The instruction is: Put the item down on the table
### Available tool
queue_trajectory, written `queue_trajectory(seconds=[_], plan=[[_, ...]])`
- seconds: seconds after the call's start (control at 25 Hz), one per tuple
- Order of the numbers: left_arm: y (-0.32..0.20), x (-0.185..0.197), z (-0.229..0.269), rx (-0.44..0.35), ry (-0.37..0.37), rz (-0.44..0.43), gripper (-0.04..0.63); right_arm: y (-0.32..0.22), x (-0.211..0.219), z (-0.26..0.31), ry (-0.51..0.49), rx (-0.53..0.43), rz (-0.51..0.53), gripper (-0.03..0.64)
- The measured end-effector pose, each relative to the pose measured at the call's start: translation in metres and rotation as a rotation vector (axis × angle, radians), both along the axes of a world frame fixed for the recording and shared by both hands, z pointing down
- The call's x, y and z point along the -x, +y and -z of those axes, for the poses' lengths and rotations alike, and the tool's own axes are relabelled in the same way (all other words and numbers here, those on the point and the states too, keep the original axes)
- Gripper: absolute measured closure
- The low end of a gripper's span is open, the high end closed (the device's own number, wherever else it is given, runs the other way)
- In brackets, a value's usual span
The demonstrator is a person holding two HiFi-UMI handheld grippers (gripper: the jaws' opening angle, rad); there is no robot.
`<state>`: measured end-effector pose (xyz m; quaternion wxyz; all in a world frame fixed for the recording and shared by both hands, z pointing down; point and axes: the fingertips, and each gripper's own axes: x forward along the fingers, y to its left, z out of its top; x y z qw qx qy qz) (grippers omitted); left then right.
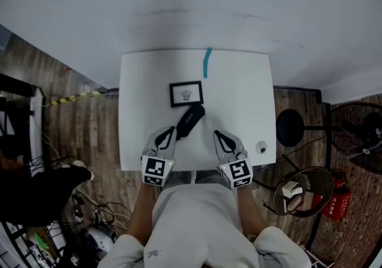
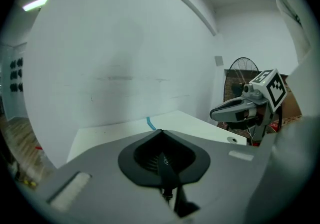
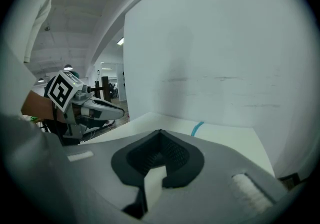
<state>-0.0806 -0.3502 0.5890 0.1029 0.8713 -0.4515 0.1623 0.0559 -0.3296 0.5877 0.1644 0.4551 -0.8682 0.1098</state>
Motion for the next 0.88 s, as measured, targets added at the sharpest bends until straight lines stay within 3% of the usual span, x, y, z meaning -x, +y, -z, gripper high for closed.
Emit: queue_trajectory(seconds=[0.88], plan=[[0.029, 0.002, 0.013, -0.030, 0.069, -0.075, 0.580, 0.027, 0.018, 0.030, 0.040, -0.083, -0.088, 0.614]])
